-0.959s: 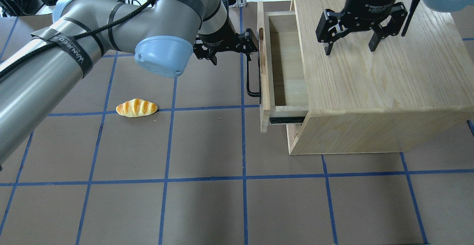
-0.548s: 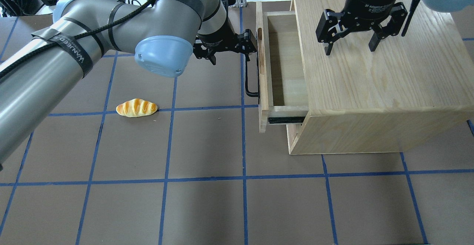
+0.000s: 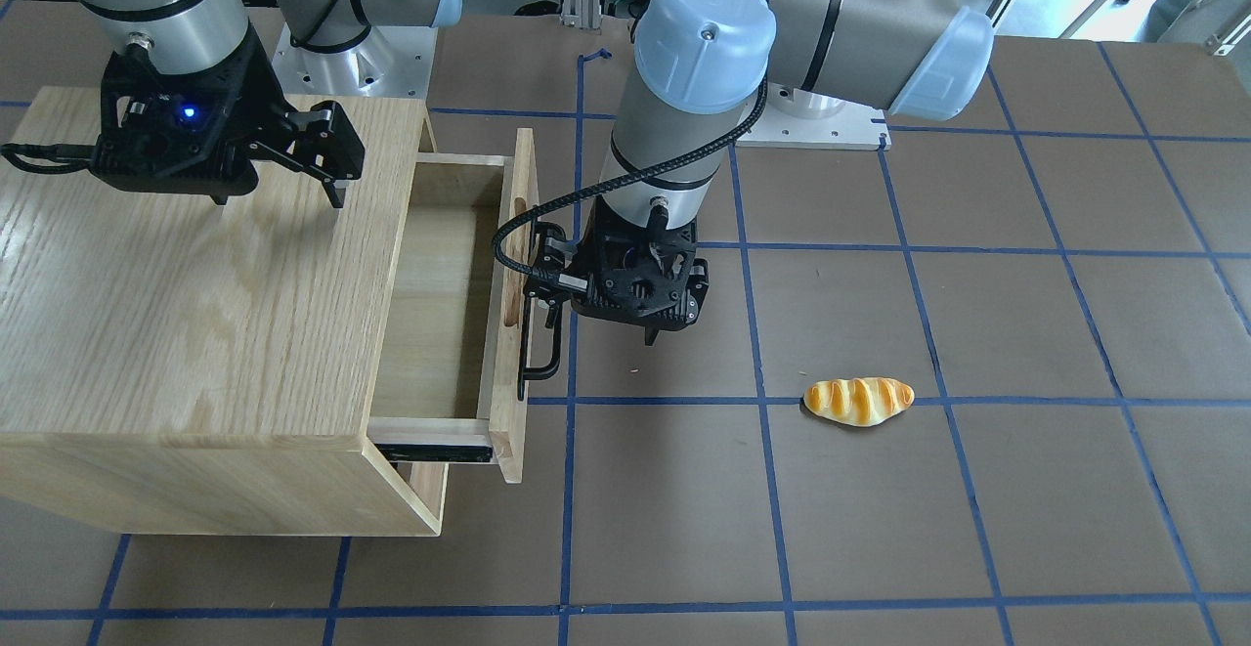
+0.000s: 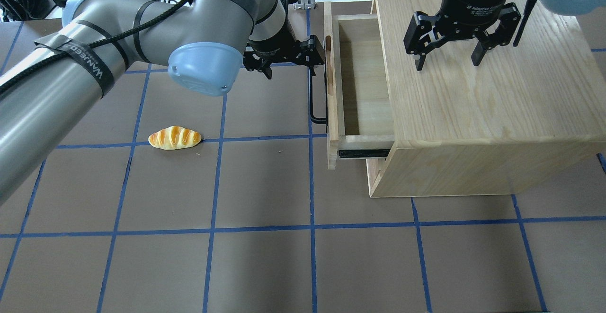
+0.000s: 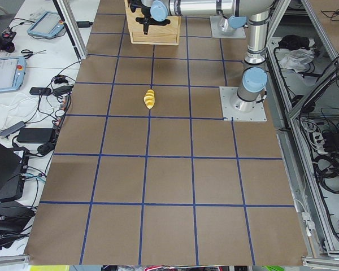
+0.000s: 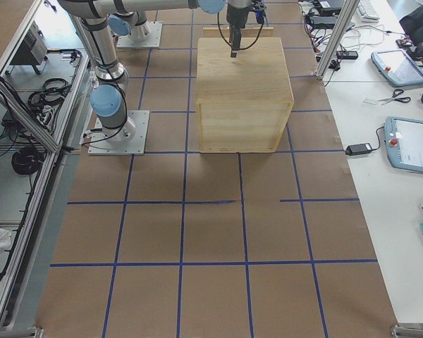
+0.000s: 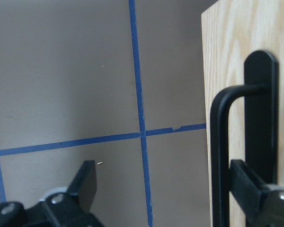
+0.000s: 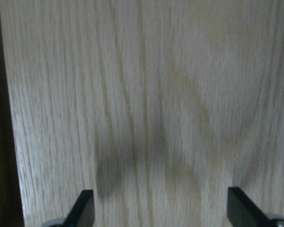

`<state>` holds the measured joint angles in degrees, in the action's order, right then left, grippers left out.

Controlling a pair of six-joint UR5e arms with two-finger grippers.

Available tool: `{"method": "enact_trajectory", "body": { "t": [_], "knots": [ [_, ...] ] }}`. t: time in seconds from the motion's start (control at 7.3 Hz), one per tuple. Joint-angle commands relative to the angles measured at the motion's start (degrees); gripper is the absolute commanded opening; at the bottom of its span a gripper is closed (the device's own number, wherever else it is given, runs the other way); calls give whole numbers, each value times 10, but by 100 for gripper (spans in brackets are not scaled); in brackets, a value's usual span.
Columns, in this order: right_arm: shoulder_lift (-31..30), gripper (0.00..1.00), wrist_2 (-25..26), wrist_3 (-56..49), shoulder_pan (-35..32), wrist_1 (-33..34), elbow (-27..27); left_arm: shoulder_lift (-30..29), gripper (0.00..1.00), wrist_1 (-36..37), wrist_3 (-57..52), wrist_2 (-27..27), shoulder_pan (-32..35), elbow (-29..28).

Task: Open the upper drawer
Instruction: 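Keep pulling the drawer farther out with the left gripper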

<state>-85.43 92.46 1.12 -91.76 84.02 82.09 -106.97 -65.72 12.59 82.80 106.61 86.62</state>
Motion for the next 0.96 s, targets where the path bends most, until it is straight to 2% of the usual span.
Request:
{"method": "enact_trajectory", "body": {
  "t": [0.0,0.82],
  "knots": [
    [0,100,0,-1,0,0,0,0,100,0,-12,6,-1,0],
    [0,100,0,-1,0,0,0,5,100,-6,-46,21,-14,-1]
  ]
}}
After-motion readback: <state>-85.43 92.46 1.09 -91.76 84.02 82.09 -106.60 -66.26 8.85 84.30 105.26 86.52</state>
